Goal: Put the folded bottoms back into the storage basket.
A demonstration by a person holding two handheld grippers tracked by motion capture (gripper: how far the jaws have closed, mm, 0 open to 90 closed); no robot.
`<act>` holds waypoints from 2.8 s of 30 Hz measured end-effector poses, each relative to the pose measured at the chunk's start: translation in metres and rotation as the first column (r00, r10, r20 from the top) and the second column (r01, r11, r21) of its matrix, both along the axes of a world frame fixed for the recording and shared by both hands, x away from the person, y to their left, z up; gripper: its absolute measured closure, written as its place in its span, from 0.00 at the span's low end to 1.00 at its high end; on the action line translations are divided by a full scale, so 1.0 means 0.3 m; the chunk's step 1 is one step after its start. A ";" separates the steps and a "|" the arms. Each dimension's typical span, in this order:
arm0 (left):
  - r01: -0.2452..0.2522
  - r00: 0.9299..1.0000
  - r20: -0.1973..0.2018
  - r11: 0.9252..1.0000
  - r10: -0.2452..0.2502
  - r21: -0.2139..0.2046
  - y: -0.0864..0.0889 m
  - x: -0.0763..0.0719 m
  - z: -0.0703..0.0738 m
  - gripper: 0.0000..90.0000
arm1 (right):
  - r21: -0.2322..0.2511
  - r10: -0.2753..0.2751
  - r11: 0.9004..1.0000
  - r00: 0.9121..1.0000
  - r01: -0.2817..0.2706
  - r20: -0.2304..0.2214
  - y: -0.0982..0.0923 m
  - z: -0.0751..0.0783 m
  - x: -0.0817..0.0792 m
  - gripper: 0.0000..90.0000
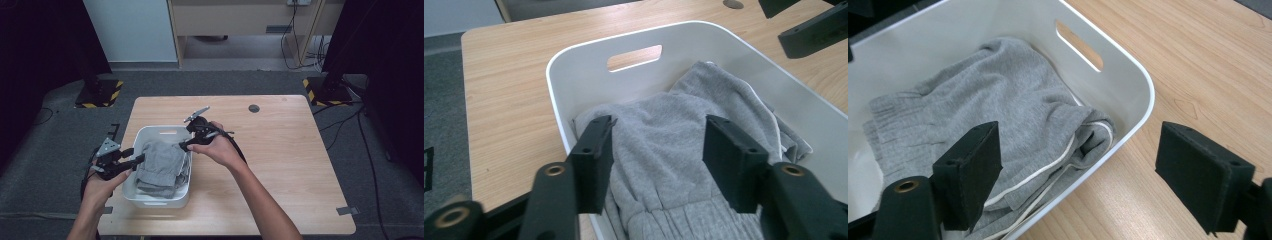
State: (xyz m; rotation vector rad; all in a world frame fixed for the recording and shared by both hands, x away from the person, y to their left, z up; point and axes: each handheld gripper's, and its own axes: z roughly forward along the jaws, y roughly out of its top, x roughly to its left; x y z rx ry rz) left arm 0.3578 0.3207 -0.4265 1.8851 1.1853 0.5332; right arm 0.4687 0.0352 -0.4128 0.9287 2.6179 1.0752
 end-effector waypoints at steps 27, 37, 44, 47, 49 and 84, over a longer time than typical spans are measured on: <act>-0.020 1.000 -0.024 0.999 0.019 -0.027 -0.029 0.045 0.001 0.11 | 0.068 -0.032 0.997 0.999 0.033 -0.015 -0.087 0.011 0.023 0.08; -0.025 0.999 -0.030 0.999 0.024 -0.030 -0.017 0.036 -0.007 0.10 | 0.052 -0.036 0.998 0.999 0.037 -0.007 -0.089 -0.003 0.010 0.08; -0.022 1.000 -0.022 0.999 0.022 -0.031 -0.017 0.033 -0.008 0.09 | 0.046 -0.044 0.998 0.999 0.044 0.007 -0.105 0.001 -0.003 0.08; -0.021 1.000 -0.021 0.999 0.020 -0.029 -0.018 0.034 -0.008 0.08 | 0.048 -0.051 0.998 0.999 0.050 0.018 -0.120 0.003 -0.006 0.08; -0.021 1.000 -0.024 0.999 0.020 -0.025 -0.019 0.034 -0.009 0.08 | 0.054 -0.062 0.997 0.998 0.061 0.024 -0.132 0.006 -0.005 0.08; -0.031 1.000 -0.003 0.999 0.031 -0.010 -0.003 0.019 -0.008 0.06 | 0.112 -0.215 0.972 0.976 0.209 0.039 -0.474 -0.029 -0.069 0.09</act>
